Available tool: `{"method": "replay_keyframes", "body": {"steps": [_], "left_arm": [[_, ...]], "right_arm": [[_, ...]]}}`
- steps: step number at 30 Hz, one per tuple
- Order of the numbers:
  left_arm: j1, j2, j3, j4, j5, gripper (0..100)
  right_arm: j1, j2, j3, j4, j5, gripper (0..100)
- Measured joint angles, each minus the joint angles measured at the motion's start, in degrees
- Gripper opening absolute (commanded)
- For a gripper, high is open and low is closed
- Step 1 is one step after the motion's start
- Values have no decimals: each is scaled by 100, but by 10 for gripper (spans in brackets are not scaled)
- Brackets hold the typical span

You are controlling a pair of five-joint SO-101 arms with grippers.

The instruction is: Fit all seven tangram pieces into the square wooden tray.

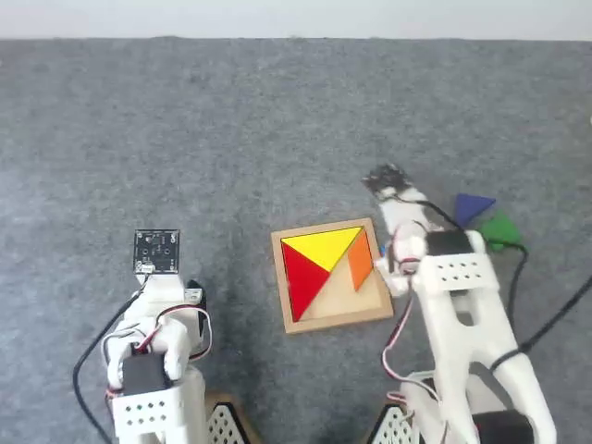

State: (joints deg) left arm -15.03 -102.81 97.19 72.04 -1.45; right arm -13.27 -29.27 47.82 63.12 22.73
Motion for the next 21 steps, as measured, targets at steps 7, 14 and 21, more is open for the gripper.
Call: {"method": "replay_keyframes", "body": {"steps": [7,14,21], "left_arm": [[0,0,0,0,0,93],[0,0,0,0,0,93],[0,0,0,0,0,93]], "right_arm": [[-1319,1213,-1653,615,1178,52],[-2057,2585,-2444,659,3895,51],[-2136,2910,-2532,686,6321,54]]}}
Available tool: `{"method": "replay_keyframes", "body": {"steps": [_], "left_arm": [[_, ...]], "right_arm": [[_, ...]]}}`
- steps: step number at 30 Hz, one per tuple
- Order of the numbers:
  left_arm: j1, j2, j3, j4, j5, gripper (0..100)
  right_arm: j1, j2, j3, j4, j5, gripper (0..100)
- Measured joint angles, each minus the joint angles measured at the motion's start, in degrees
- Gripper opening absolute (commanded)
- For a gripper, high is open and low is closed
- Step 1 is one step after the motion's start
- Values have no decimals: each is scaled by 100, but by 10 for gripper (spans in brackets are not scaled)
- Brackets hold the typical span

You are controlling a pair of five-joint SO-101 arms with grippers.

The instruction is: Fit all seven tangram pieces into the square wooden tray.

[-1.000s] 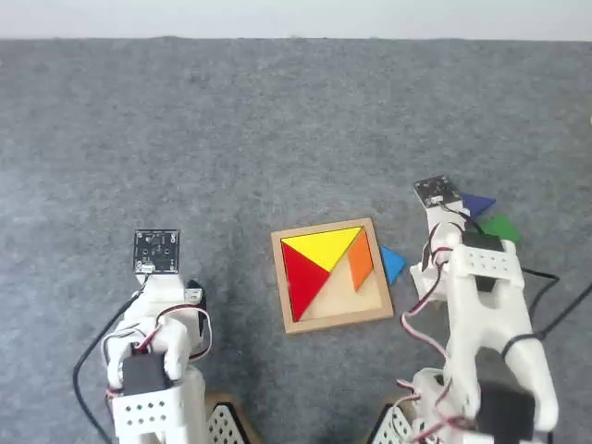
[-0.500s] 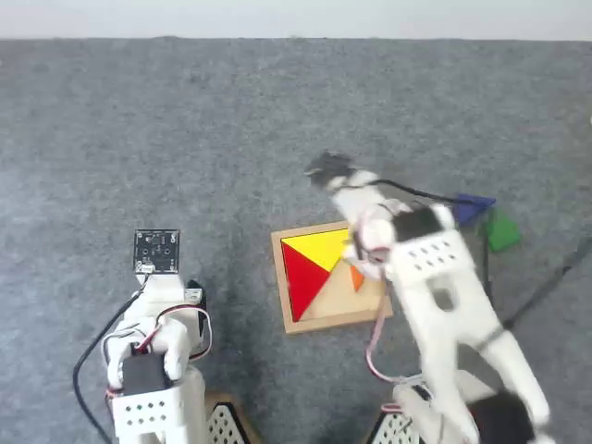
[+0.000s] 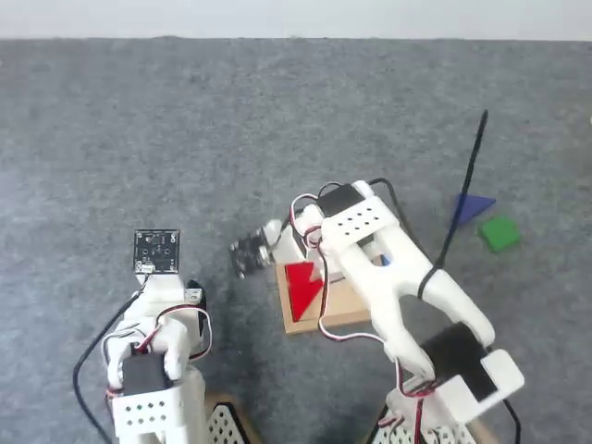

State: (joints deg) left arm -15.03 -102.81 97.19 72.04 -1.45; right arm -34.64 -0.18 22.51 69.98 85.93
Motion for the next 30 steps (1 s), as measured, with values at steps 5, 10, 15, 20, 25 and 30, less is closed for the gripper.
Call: {"method": "replay_keyframes", "body": {"steps": [5,10,15,20,25,30], "left_arm": [[0,0,0,0,0,93],[0,0,0,0,0,93],[0,0,0,0,0,93],[0,0,0,0,0,93],[0,0,0,0,0,93],[0,0,0,0,0,93]], "right_arm": [[0,290,-9,0,1486,55],[35,651,-9,334,2875,84],[378,695,-149,466,3385,195],[571,695,-167,475,3393,196],[519,695,-369,475,3288,195],[448,695,-563,448,2092,193]]}}
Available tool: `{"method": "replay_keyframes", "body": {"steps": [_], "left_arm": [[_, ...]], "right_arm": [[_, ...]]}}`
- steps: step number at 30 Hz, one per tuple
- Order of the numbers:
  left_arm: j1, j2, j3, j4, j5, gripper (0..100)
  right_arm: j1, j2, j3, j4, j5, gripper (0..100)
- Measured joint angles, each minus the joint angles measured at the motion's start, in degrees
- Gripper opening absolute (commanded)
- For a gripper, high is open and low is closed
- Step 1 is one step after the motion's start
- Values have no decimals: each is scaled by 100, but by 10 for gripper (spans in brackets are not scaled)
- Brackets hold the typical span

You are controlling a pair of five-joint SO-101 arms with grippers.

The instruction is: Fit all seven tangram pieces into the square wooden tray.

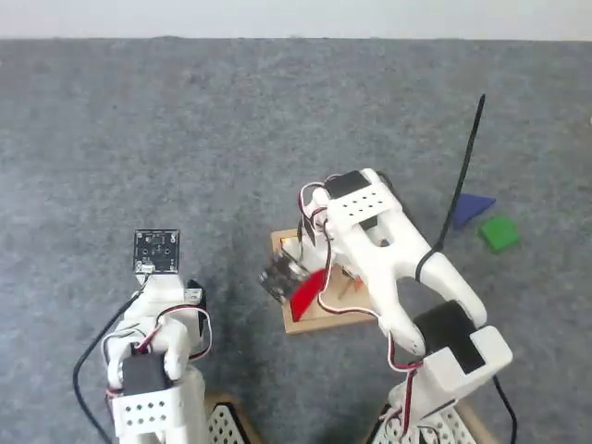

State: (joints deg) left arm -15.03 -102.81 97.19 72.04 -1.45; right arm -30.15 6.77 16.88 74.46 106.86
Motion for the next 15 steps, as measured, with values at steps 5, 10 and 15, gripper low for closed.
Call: {"method": "replay_keyframes", "body": {"steps": [5,10,15], "left_arm": [[0,0,0,0,0,93],[0,0,0,0,0,93],[0,0,0,0,0,93]], "right_arm": [[53,-466,-88,-44,-2013,193],[53,-1538,105,-334,-4598,193],[123,-2356,1371,-844,-6787,195]]}}
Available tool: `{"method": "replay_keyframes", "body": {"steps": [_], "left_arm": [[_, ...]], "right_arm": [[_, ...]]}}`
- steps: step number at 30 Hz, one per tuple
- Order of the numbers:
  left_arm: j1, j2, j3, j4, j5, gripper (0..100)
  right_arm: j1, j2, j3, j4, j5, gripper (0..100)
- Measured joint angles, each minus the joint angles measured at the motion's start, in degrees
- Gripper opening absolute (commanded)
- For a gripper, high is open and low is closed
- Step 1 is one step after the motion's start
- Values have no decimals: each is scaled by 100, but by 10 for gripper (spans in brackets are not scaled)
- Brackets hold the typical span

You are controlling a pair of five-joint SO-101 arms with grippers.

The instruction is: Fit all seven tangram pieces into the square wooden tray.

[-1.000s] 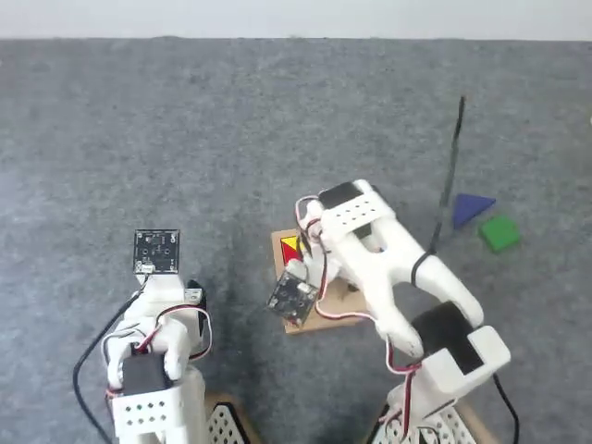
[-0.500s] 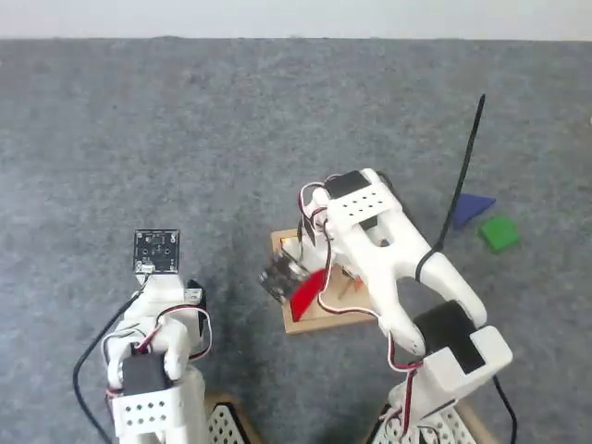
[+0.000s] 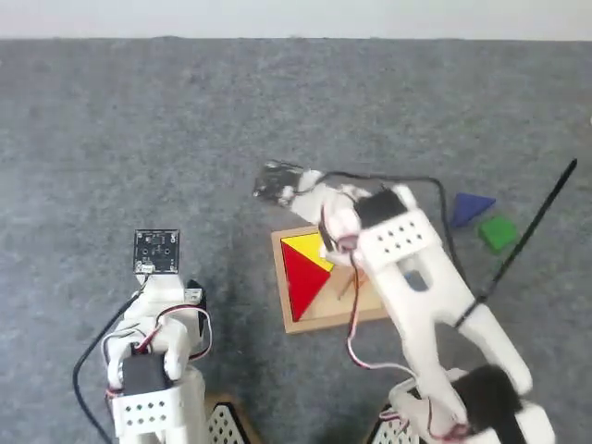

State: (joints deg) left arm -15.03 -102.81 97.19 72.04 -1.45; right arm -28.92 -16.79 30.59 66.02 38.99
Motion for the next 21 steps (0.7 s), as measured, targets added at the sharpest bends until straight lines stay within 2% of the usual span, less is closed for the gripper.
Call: {"method": "replay_keyframes", "body": {"steps": [2,6,9,21], "left_arm": [[0,0,0,0,0,93],[0,0,0,0,0,93],[0,0,0,0,0,93],[0,0,0,0,0,93]], "right_arm": [[105,-176,607,-308,-422,194],[193,-273,1582,-897,-686,197],[264,-273,1705,-914,-905,197],[308,448,1679,-1354,-967,197]]}}
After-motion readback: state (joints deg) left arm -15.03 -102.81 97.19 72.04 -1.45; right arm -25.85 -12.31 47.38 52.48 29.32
